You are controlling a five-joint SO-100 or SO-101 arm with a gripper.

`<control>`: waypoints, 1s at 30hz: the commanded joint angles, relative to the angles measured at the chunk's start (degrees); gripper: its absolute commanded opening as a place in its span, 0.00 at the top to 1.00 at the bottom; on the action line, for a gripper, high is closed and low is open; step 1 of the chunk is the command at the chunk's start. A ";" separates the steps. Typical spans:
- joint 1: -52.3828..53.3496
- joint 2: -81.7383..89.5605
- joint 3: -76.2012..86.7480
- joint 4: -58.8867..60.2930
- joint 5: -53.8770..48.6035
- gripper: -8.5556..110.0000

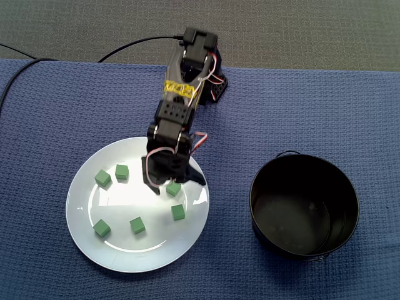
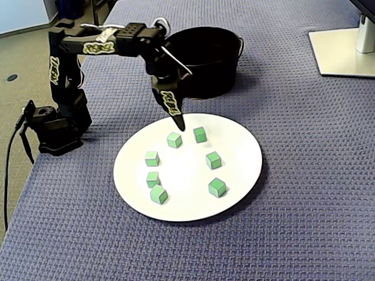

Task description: Pick up the items on the white plate and put them in the black container.

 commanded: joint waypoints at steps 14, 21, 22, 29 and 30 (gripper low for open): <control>-2.90 -16.08 -13.18 -2.72 4.31 0.68; -3.43 -17.67 -13.80 -2.81 5.01 0.86; -3.52 -17.75 -13.80 -2.99 5.45 0.89; -4.13 -17.40 -13.36 -4.92 8.44 0.93; -4.22 -16.79 -13.36 -5.98 9.84 0.93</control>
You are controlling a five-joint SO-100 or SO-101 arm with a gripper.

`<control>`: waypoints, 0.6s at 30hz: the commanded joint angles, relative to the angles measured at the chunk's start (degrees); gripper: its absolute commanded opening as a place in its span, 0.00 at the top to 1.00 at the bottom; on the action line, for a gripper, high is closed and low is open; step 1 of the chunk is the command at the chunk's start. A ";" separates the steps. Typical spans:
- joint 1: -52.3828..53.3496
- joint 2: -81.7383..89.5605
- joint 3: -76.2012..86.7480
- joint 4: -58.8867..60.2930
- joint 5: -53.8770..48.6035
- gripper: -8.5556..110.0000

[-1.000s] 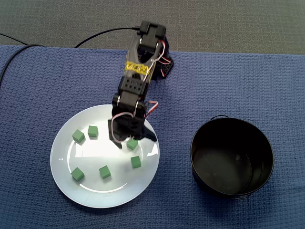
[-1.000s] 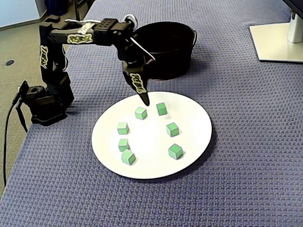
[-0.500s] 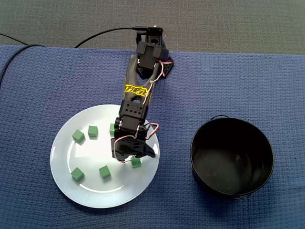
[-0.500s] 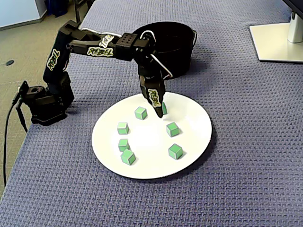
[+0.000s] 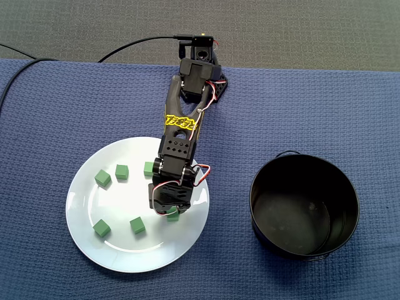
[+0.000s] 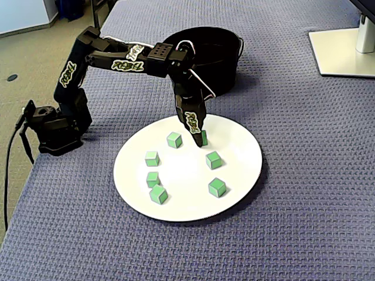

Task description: Pick up the items on the white plate and put them in the black container.

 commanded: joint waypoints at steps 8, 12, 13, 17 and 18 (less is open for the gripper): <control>-5.36 19.42 -13.10 -1.76 25.93 0.93; -10.28 26.46 -29.53 3.69 41.75 0.93; -12.04 27.42 -34.01 4.66 45.53 0.93; -20.65 29.53 -42.10 5.27 56.34 0.93; -23.29 29.62 -41.92 5.98 57.57 0.93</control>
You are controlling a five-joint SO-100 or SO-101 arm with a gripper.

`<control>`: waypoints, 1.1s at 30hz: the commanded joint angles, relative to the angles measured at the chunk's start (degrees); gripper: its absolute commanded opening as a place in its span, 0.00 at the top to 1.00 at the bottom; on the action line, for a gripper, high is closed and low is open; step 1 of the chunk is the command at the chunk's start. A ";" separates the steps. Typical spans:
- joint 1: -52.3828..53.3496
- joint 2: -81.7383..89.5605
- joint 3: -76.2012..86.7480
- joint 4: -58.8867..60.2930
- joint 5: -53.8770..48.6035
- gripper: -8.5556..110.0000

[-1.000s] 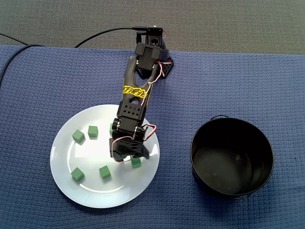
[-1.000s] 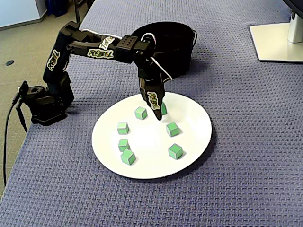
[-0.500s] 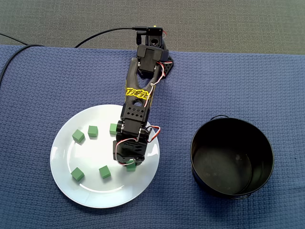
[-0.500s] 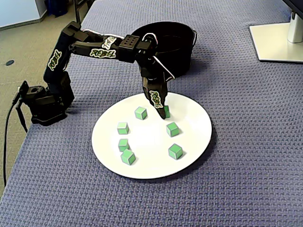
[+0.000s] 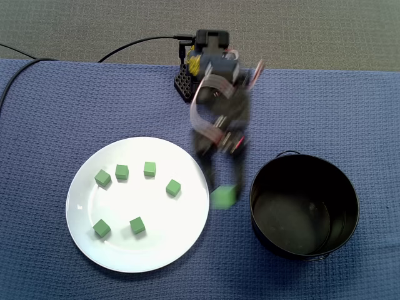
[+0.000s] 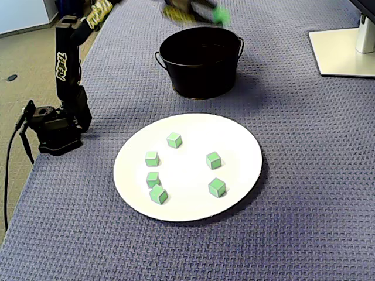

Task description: Pick up the items on the white plate and put them in the black container.

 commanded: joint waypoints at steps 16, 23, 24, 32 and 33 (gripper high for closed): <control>-26.98 -16.44 12.83 -1.85 19.86 0.93; -28.48 -17.31 14.68 0.26 19.95 0.72; -28.48 -16.26 14.41 1.41 19.95 0.68; -23.73 -3.78 -4.57 26.10 13.62 0.57; -22.15 -2.11 -6.77 29.18 13.54 0.57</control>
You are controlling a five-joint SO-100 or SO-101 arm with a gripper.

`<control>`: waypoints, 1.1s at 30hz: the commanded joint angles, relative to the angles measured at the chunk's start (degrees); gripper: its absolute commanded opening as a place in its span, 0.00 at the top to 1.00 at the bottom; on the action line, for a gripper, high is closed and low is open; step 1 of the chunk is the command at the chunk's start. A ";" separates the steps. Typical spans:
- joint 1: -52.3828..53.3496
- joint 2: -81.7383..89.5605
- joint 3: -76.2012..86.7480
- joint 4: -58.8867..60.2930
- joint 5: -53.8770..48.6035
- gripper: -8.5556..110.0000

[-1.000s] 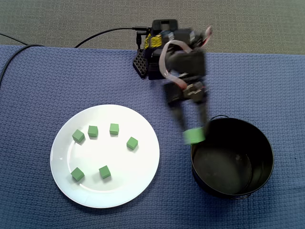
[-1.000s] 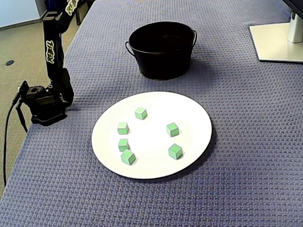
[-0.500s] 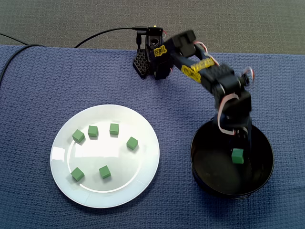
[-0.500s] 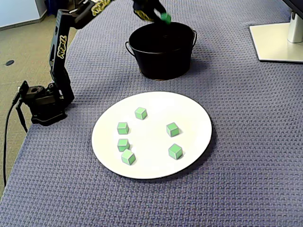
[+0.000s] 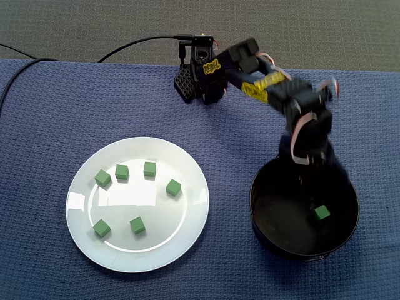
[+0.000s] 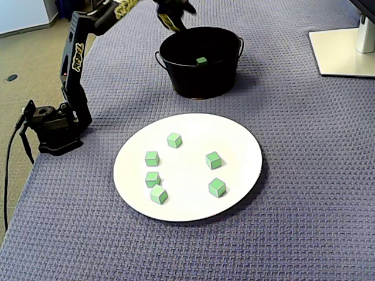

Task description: Pick up the items on the white plate and put them in the black container.

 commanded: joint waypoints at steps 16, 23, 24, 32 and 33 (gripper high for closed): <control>44.82 20.48 26.63 -12.48 -29.79 0.56; 47.37 18.98 38.06 -11.25 -39.99 0.62; 47.37 18.90 40.34 -11.16 -38.94 0.61; 48.43 18.02 54.76 -21.27 -31.90 0.60; 48.60 17.67 55.46 -22.15 -31.38 0.59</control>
